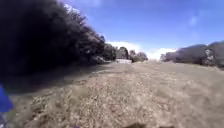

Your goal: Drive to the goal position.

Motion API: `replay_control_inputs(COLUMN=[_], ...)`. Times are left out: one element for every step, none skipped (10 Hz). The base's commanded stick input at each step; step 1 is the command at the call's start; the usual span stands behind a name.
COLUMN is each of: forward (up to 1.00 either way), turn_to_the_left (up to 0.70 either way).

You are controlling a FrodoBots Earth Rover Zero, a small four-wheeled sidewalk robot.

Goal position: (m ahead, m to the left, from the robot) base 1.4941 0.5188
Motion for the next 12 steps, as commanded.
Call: replay_control_inputs(forward=[0.7, 0.7, 0.7, 0.7, 0.7, 0.7, 0.7, 0.7, 0.7, 0.7, 0.7, 0.7], turn_to_the_left=[0.0, 0.0, 0.0, 0.0, 0.0, 0.0, 0.0, 0.0, 0.0, 0.0, 0.0, 0.0])
